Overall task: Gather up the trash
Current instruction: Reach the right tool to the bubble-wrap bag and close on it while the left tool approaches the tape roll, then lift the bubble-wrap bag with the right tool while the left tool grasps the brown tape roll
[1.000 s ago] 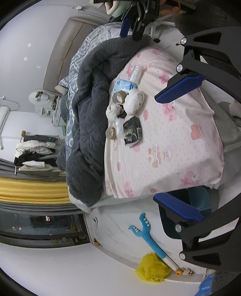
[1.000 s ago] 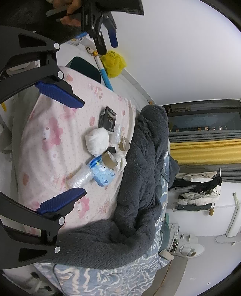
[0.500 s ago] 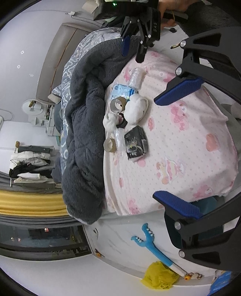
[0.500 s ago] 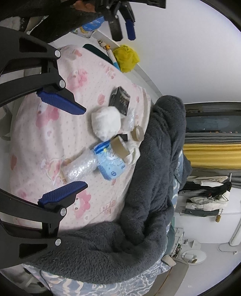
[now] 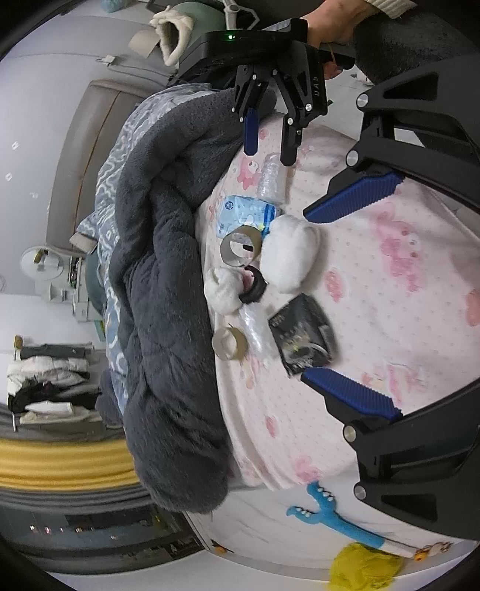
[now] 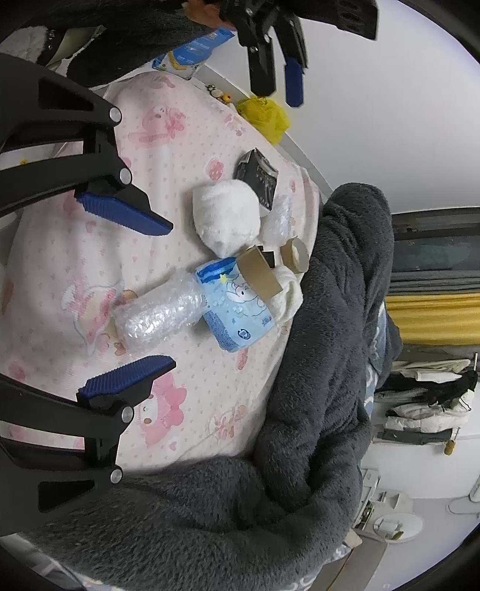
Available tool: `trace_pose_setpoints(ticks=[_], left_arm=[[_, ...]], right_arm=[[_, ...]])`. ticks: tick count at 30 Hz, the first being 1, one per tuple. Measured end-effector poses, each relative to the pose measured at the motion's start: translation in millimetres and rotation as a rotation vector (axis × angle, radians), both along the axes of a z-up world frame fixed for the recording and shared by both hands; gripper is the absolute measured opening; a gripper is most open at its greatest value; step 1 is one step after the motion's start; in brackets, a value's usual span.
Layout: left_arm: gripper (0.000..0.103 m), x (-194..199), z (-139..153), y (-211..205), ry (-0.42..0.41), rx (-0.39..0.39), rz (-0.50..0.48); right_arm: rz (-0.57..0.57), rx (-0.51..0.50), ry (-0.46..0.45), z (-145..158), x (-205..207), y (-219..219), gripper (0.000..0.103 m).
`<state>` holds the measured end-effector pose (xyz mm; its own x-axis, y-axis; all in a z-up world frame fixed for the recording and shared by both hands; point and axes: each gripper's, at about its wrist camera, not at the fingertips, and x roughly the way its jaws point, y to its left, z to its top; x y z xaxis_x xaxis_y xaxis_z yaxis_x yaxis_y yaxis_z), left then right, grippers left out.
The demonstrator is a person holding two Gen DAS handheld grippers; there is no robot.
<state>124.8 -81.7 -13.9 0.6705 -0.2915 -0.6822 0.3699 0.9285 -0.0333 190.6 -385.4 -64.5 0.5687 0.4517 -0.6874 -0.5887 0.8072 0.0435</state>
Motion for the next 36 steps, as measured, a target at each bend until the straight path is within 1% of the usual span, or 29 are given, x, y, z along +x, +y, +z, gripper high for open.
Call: trace_pose_setpoints(ticks=[2,7,12,17,19,24,26,29,33,36], left_arm=[[0.082,6,-2,-5,0.007,0.008,-0.008],[0.078,26,-9,-22,0.031,0.016,-0.025],[0.073,41,-14,-45,0.041,0.041,-0.052],[0.072,55,-16,-65,0.046,0.061,-0.072],[0.072,61,-17,-70,0.053,0.059,-0.077],[0.067,75,-22,-82,0.075,0.057,-0.084],[0.065,80,-24,-85,0.085,0.056,-0.085],[0.065,87,-27,-90,0.1,0.048,-0.092],[0.065,97,-33,-96,0.125,0.053,-0.092],[0.065,106,-38,-97,0.152,0.037,-0.09]], right_arm=[[0.004,-0.002,0.007,-3,5,-2,0.064],[0.026,0.006,0.032,-11,16,-6,0.062],[0.062,0.004,0.056,-21,26,-4,0.06],[0.094,-0.01,0.075,-31,33,0,0.055],[0.106,-0.015,0.082,-34,36,1,0.053],[0.128,-0.009,0.087,-37,42,2,0.047],[0.136,-0.004,0.087,-37,42,2,0.043],[0.145,-0.001,0.084,-37,42,1,0.04],[0.155,-0.005,0.08,-37,39,2,0.04],[0.158,-0.003,0.079,-37,38,1,0.04]])
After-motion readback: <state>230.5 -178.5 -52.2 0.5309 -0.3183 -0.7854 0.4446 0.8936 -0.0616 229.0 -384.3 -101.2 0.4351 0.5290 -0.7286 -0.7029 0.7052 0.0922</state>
